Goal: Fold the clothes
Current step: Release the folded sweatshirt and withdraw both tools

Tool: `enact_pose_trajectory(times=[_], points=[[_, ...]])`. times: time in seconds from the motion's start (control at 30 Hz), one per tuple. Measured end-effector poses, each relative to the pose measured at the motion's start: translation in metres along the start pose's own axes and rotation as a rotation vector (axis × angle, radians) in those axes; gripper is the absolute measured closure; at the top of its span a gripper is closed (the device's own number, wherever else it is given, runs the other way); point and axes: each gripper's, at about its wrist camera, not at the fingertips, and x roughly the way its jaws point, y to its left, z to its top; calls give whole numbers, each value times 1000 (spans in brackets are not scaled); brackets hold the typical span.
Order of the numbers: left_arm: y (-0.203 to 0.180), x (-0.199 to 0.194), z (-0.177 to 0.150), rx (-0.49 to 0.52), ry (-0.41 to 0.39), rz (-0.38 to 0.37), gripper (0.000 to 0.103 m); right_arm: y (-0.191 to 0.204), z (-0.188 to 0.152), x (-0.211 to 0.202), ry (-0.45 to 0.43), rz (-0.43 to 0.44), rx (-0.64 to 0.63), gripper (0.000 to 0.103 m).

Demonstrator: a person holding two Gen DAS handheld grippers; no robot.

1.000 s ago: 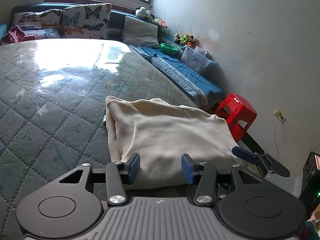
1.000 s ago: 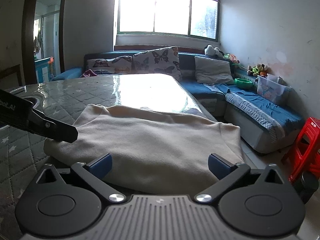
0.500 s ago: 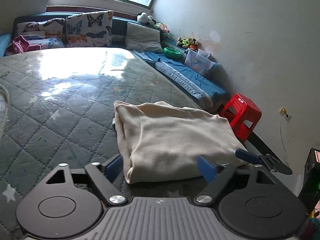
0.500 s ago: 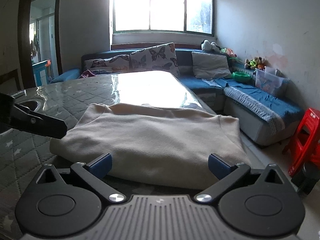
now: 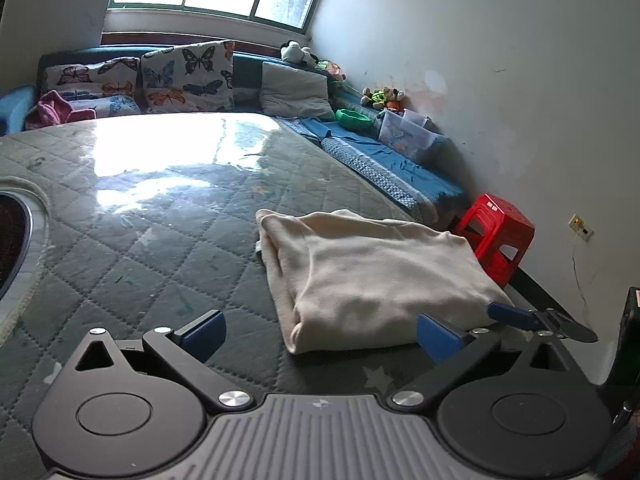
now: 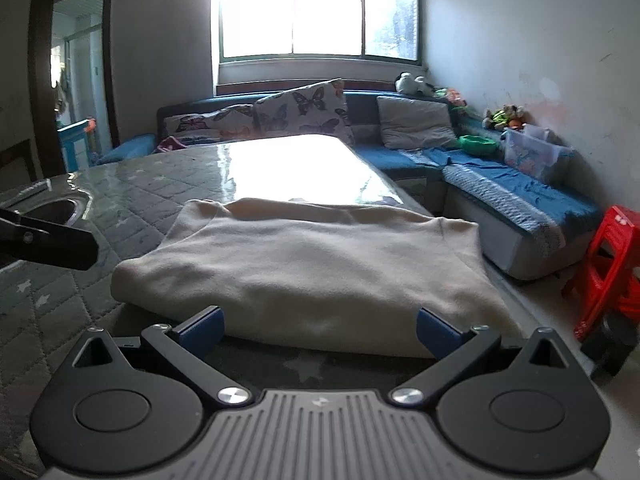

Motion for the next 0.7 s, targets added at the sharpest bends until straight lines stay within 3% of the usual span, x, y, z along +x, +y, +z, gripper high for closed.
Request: enact_pose_trajectory(times=[0.7], points=[[-4,-16,-20,4,8,21,0,11,-16,-20,-5,1,60,0]])
